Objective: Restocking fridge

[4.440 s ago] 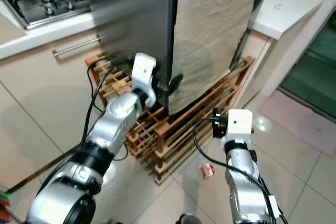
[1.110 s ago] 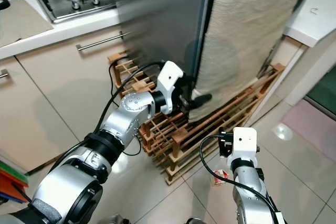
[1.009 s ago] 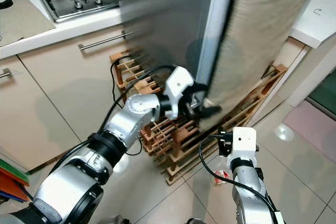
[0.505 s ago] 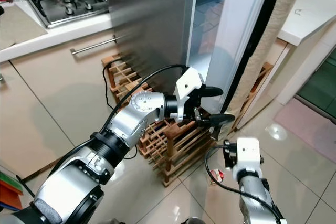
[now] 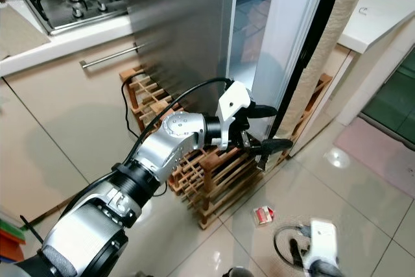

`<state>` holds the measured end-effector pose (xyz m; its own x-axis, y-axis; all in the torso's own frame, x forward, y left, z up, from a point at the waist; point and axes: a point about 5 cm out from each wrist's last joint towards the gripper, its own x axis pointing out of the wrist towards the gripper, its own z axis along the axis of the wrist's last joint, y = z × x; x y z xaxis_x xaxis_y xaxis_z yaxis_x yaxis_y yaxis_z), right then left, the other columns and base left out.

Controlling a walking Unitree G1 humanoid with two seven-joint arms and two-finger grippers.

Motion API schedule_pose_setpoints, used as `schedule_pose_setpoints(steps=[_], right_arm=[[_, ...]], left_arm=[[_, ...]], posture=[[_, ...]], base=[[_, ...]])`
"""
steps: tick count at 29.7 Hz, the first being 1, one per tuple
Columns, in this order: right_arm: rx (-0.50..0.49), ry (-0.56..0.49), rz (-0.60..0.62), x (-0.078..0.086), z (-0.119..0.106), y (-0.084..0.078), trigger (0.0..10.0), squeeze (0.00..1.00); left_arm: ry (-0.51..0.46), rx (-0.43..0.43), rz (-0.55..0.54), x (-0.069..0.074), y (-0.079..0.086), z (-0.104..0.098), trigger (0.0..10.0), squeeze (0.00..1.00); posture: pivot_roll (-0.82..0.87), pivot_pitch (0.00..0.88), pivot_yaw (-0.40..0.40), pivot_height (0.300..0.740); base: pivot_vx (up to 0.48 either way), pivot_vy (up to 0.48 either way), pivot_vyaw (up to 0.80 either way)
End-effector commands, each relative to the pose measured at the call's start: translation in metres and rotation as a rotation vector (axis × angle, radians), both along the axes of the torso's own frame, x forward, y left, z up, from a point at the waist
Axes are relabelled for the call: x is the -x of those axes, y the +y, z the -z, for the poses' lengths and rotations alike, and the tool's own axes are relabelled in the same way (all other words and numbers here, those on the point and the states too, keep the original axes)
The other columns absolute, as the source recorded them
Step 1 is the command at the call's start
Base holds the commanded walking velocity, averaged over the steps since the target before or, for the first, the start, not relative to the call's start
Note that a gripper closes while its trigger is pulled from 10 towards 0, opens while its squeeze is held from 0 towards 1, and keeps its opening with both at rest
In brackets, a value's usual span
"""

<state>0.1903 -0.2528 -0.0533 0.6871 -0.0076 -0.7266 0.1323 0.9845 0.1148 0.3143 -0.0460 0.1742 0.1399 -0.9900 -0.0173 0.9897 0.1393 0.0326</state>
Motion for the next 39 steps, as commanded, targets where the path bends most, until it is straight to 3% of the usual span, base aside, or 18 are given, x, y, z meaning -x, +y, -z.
schedule_pose_setpoints(steps=[1,4,8,10,16,21,30,34,39], right_arm=[[-0.062,0.017,-0.015,0.001,0.003,0.006,10.0,0.0],[-0.183,0.027,-0.099,-0.012,0.002,0.029,10.0,0.0],[-0.22,0.037,-0.124,-0.012,0.003,0.03,10.0,0.0],[-0.292,0.117,-0.158,-0.009,0.005,0.031,10.0,0.0],[-0.296,0.119,-0.193,-0.011,0.004,0.031,10.0,0.0],[-0.376,0.087,-0.274,-0.013,0.001,0.038,10.0,0.0],[-0.387,0.046,-0.388,-0.016,-0.003,0.04,10.0,0.0],[-0.291,0.018,-0.393,-0.02,-0.005,0.035,10.0,0.0],[-0.271,-0.023,-0.465,-0.023,-0.008,0.036,10.0,0.0]], left_arm=[[0.033,0.113,0.126,0.03,-0.05,-0.016,10.0,0.0],[0.051,0.094,0.094,0.026,-0.042,-0.007,10.0,0.0],[0.055,0.086,0.082,0.024,-0.039,-0.004,10.0,0.0],[0.053,0.078,0.071,0.023,-0.038,-0.003,10.0,0.0],[0.047,0.071,0.064,0.022,-0.037,-0.003,10.0,0.0],[0.04,0.053,0.049,0.02,-0.035,0.001,10.0,0.0],[0.043,0.056,0.055,0.022,-0.04,0.0,10.0,0.0],[0.056,0.068,0.019,0.019,-0.038,-0.001,10.0,0.0],[0.081,0.081,-0.033,0.015,-0.035,0.001,10.0,0.0]], posture=[[-0.05,0.02,0.006,0.74],[-0.03,0.012,0.003,0.74],[-0.01,0.005,0.0,0.74],[0.01,0.0,-0.003,0.74],[0.01,0.0,-0.004,0.74],[0.01,0.0,-0.003,0.74],[0.01,0.0,-0.005,0.74],[0.01,0.0,-0.001,0.74],[0.01,0.0,-0.002,0.74]], base=[[0.0,0.0,0.0],[0.0,0.0,0.0],[0.0,0.0,0.0],[0.0,0.0,0.0],[0.0,0.0,0.0],[0.0,0.0,0.0],[0.0,0.0,0.0],[0.0,0.0,0.0],[0.0,0.0,0.0]])
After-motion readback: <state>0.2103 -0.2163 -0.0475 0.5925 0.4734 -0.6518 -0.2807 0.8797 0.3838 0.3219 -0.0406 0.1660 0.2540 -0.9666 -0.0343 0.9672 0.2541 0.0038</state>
